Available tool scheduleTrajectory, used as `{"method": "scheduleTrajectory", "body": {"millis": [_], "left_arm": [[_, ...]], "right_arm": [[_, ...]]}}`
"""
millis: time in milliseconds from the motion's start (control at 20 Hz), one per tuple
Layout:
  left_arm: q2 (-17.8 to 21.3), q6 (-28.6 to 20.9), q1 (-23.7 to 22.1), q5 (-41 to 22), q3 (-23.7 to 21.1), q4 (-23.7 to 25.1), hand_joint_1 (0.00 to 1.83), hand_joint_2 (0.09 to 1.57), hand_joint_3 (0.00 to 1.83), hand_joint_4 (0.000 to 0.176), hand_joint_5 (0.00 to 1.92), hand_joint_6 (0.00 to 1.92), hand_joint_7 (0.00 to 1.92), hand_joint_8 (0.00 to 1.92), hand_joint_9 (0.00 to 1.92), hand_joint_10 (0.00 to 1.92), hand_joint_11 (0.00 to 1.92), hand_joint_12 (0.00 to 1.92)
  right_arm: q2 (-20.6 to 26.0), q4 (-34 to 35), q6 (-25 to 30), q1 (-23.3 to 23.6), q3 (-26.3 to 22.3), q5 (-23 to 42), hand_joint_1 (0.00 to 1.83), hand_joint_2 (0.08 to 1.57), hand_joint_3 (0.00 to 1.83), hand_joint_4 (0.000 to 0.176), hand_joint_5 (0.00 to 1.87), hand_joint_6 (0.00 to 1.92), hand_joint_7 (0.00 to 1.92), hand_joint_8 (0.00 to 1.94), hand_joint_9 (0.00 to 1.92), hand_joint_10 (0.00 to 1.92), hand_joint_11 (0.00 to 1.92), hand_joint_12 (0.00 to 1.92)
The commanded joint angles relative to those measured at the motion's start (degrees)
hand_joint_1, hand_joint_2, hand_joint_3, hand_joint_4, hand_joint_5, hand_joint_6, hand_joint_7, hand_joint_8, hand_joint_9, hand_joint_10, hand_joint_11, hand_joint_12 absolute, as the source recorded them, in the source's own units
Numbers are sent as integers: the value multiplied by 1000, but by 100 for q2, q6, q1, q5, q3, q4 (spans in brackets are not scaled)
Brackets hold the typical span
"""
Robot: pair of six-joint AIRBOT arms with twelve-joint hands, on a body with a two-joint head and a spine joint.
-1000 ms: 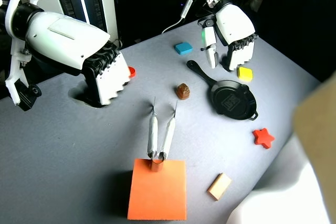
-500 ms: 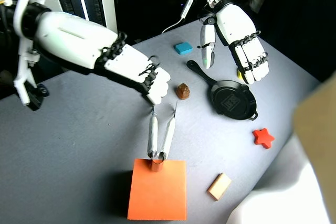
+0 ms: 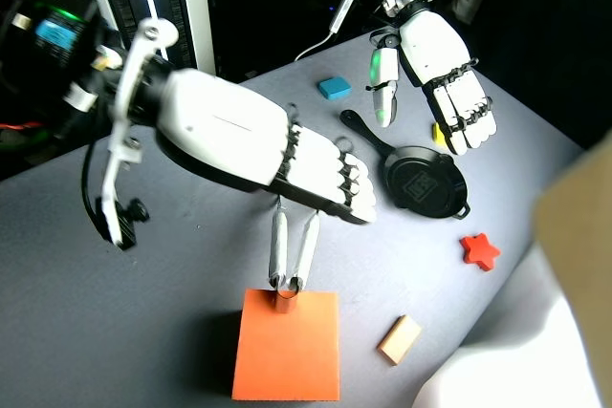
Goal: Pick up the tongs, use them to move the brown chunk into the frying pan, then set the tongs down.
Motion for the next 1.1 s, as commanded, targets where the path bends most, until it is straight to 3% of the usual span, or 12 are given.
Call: {"method": "scheduleTrajectory", "body": {"millis": [0, 250, 300, 550, 750, 800, 1050], "left_arm": [[19, 29, -59, -407, 11, 338, 120, 1310, 0, 15, 36, 6, 34, 5, 3, 1, 0, 0], [19, 31, -23, -407, 100, 321, 117, 1314, 0, 23, 48, 7, 22, 0, 3, 1, 4, 2], [19, 31, -14, -406, 116, 321, 55, 1322, 4, 11, 52, 7, 33, 3, 13, 5, 21, 13], [20, 31, 32, -406, 212, 321, 83, 1322, 2, 19, 40, 0, 33, 1, 9, 3, 14, 9], [19, 31, 10, -406, 221, 317, 64, 1319, 0, 20, 32, 9, 35, 8, 9, 3, 19, 21], [19, 31, 10, -406, 218, 295, 83, 1313, 1, 20, 48, 2, 56, 3, 31, 1, 3, 115], [19, 33, 55, -384, 202, 217, 59, 1322, 2, 18, 39, 3, 23, 1, 9, 1, 0, 33]], "right_arm": [[-27, -67, -31, 92, 32, 294, 845, 826, 0, 0, 0, 0, 12, 5, 18, 7, 45, 23], [-678, -1260, 479, 246, 616, -441, 873, 818, 0, 0, 0, 0, 0, 0, 0, 0, 1, 13], [-779, -1673, 763, 267, 677, -484, 925, 824, 0, 0, 0, 0, 0, 0, 0, 0, 0, 0], [-1203, -3550, 2769, 264, 943, -1265, 916, 821, 0, 0, 0, 0, 0, 0, 0, 0, 0, 0], [-1330, -3801, 3262, 238, 958, -1370, 927, 813, 0, 0, 0, 0, 0, 0, 0, 0, 0, 0], [-1387, -4069, 3468, 206, 981, -1430, 955, 804, 0, 0, 0, 0, 0, 0, 0, 0, 0, 0], [-1664, -4160, 3625, 53, 1279, -1624, 967, 802, 0, 0, 0, 0, 0, 0, 0, 0, 0, 0]]}}
